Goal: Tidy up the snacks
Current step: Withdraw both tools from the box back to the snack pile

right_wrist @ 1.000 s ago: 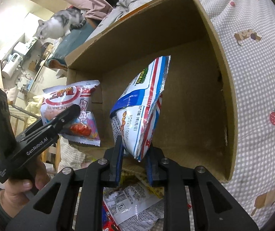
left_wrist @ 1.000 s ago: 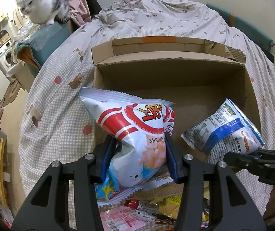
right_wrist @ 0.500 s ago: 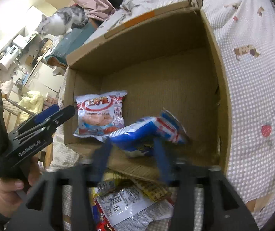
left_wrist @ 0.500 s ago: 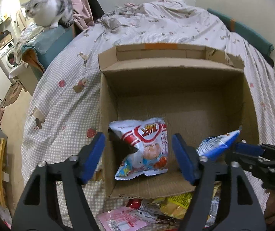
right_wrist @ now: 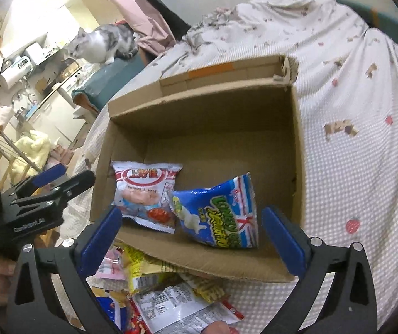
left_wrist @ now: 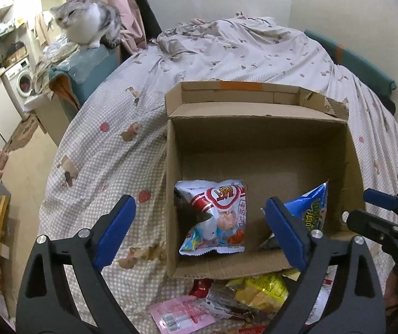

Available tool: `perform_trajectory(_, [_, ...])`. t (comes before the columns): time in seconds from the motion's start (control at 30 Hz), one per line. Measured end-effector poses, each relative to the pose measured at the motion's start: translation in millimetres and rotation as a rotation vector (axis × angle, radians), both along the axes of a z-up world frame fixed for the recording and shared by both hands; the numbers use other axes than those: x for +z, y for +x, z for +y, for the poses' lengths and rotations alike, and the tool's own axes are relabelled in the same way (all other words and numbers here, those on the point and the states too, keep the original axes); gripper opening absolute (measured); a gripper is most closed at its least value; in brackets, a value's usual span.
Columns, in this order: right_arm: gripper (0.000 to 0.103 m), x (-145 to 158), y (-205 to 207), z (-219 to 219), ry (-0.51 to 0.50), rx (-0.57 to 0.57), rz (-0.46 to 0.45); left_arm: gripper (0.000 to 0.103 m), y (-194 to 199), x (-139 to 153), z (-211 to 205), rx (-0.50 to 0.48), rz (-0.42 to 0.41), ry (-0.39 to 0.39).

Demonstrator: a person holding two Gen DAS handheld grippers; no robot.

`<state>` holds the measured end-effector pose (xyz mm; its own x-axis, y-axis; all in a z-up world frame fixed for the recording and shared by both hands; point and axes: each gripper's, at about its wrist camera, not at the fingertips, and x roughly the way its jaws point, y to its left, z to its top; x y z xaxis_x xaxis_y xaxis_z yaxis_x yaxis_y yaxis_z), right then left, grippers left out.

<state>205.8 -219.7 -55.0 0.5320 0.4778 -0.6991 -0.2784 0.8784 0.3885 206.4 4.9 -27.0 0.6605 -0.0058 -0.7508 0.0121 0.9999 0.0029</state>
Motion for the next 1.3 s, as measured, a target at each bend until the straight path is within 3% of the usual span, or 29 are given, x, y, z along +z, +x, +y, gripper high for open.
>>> perform_trajectory(0.3, [0.103,19.1,-27.5,-7.1,0.025,-0.037,-0.018,0.093,-39.9,22.6,24.3,0.072,-0.062,-0.063])
perform_trajectory(0.57, [0.103,24.9,-67.9,-13.7,0.074,-0.045,0.013,0.093,-76.7,13.0,44.7,0.097,-0.003,-0.072])
perform_trajectory(0.83, [0.103,10.8,-93.2,-23.2,0.100,-0.090,0.101,0.092,-99.3,-27.7,63.0,0.142,0.198,-0.127])
perform_trajectory(1.0, [0.103,-6.6,-102.6,-33.6,0.140,-0.140,0.185,0.092,-108.0,-60.1,61.2,0.159,0.348,-0.223])
perform_trajectory(1.1, [0.103,-11.7,-104.9,-37.9,0.150,-0.162,0.211,0.092,-111.8,-70.6,58.3,0.178,0.393,-0.260])
perform_trajectory(1.3, [0.103,-23.6,-105.3,-46.7,0.147,-0.201,0.260,0.092,-120.7,-98.0,23.2,0.099,0.494,-0.244])
